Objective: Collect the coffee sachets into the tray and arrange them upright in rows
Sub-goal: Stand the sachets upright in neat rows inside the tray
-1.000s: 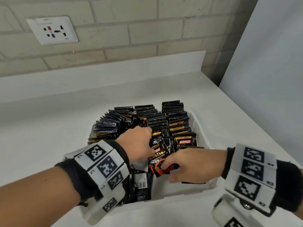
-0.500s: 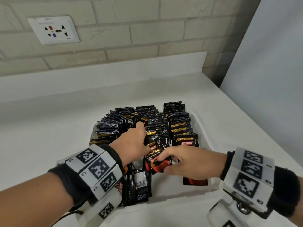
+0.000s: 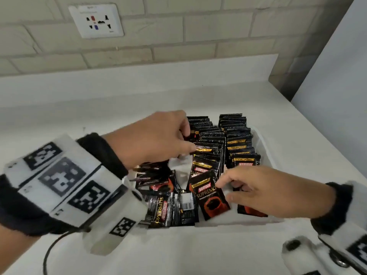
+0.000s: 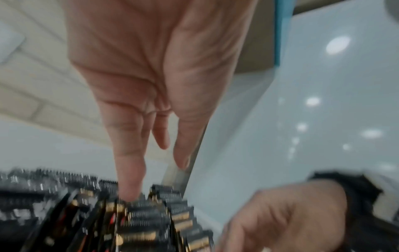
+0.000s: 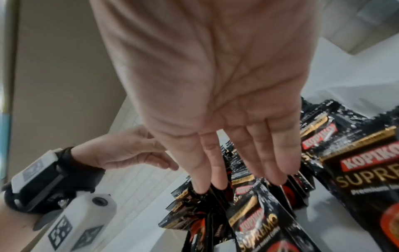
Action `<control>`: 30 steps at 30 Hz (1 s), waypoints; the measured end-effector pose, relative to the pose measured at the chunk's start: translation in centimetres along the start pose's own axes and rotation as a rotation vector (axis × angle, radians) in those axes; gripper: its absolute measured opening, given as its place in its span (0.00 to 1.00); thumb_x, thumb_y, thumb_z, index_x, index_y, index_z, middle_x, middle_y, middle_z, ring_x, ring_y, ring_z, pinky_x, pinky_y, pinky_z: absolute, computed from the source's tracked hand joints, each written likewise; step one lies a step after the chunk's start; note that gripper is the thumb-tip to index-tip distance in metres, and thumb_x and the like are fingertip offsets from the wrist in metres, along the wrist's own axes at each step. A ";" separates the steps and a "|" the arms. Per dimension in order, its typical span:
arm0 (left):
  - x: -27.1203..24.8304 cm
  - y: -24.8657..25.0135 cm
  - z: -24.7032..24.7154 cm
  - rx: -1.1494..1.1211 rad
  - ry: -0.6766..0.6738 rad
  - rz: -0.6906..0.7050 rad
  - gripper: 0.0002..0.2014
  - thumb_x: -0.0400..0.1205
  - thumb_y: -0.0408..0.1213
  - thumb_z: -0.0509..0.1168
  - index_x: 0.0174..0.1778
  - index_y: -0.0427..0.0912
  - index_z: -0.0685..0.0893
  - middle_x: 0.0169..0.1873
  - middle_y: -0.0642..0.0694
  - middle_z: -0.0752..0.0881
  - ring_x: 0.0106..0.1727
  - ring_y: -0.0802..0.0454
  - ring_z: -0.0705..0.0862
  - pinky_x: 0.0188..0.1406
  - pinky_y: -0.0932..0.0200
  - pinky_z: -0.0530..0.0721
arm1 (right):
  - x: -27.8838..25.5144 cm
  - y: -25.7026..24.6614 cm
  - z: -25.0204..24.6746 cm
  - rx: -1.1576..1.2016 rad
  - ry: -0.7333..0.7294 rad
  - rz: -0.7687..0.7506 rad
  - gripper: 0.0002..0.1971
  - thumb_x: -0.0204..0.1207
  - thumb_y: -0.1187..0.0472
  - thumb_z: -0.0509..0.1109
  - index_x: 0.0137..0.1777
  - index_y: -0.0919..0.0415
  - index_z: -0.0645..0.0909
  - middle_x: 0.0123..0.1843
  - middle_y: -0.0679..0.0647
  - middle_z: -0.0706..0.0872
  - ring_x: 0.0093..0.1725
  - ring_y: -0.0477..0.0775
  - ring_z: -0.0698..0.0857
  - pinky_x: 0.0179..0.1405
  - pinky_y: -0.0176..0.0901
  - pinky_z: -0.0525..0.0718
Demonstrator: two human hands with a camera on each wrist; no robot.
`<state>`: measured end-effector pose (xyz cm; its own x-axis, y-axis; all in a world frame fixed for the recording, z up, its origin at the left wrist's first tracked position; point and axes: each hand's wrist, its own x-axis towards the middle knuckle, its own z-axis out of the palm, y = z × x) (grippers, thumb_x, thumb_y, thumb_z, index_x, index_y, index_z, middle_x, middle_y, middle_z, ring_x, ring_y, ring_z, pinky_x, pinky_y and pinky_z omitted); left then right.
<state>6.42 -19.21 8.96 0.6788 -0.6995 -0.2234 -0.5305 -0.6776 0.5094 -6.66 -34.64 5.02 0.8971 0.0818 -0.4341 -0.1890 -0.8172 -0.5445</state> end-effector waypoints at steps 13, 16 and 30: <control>-4.3 -7.7 1.2 0.301 -0.104 0.041 0.27 0.69 0.49 0.76 0.54 0.60 0.65 0.47 0.68 0.62 0.55 0.61 0.67 0.55 0.64 0.74 | 4.6 -5.3 1.5 -0.037 -0.105 -0.101 0.17 0.78 0.53 0.65 0.66 0.48 0.72 0.64 0.47 0.77 0.60 0.44 0.78 0.61 0.39 0.77; -4.0 -7.8 2.0 0.524 -0.029 0.126 0.34 0.63 0.57 0.77 0.57 0.56 0.64 0.49 0.60 0.61 0.52 0.58 0.63 0.48 0.64 0.68 | 5.2 -5.6 1.9 -0.096 -0.141 -0.103 0.13 0.79 0.54 0.65 0.62 0.50 0.77 0.60 0.47 0.80 0.58 0.45 0.79 0.57 0.37 0.78; 1.5 -8.8 1.3 0.586 0.374 0.372 0.29 0.46 0.35 0.82 0.40 0.37 0.78 0.39 0.39 0.79 0.35 0.49 0.67 0.28 0.57 0.70 | 7.7 -6.9 2.0 -0.266 -0.140 -0.022 0.23 0.77 0.49 0.66 0.69 0.58 0.73 0.55 0.51 0.79 0.53 0.49 0.79 0.54 0.44 0.79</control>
<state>11.49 -14.56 3.06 0.4745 -0.8514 0.2233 -0.8671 -0.4959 -0.0483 0.73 -27.22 4.01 0.8326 0.1636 -0.5292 -0.0425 -0.9337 -0.3556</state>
